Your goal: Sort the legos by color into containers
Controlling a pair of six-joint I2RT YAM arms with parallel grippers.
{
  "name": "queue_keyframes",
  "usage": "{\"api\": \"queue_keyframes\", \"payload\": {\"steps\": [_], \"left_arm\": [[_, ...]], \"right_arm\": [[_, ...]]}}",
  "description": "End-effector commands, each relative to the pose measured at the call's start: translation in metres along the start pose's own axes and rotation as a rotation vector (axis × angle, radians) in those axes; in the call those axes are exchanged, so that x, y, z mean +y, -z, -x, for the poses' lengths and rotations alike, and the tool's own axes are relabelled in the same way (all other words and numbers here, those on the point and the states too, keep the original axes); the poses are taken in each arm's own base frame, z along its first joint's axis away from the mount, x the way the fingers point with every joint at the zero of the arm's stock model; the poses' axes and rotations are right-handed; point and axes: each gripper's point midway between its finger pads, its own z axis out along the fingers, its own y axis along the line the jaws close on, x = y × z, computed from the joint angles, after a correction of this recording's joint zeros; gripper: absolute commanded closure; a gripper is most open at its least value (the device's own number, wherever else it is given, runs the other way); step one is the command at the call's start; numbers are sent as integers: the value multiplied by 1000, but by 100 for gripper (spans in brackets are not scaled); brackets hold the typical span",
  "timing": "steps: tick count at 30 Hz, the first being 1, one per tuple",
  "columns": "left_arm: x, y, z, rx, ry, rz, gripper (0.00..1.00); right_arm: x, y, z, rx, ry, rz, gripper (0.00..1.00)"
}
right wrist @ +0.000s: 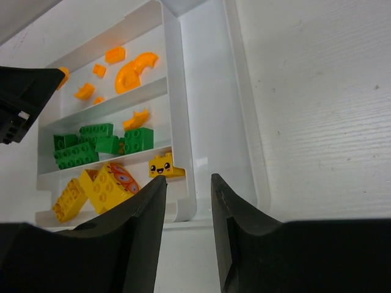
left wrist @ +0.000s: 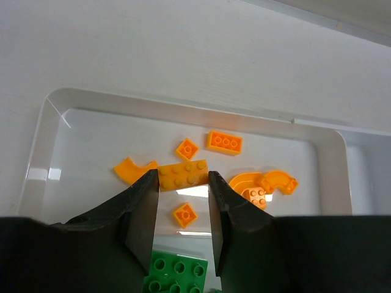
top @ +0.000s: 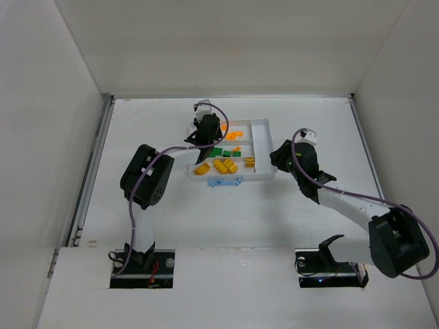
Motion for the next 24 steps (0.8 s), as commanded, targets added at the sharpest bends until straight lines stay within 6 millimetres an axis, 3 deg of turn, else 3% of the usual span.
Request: {"api": "queue_keyframes", "payload": {"steps": [1, 5, 8, 12, 15, 18, 22, 24], "left_arm": [[-6, -1, 23, -36, 19, -14, 68], [-3, 14, 35, -63, 33, -16, 54], [-1, 34, 46, -93, 53, -25, 49], [3, 66, 47, -113, 63, -45, 53], [8, 93, 31, -98, 85, -67, 63], [13, 123, 7, -72, 87, -97, 67], [23, 158, -24, -33, 81, -121, 68], [27, 170, -37, -14, 75, -135, 68]], "right_arm": [[25, -3, 16, -41, 17, 63, 58], [42, -5, 2, -3, 86, 89, 60], [55, -4, -6, 12, 122, 110, 66], [75, 5, -17, 34, 166, 157, 75], [91, 18, -39, 75, 197, 207, 77], [101, 27, -75, 148, 247, 235, 74], [102, 32, -118, 209, 311, 214, 60], [97, 28, -130, 217, 333, 182, 54]]}}
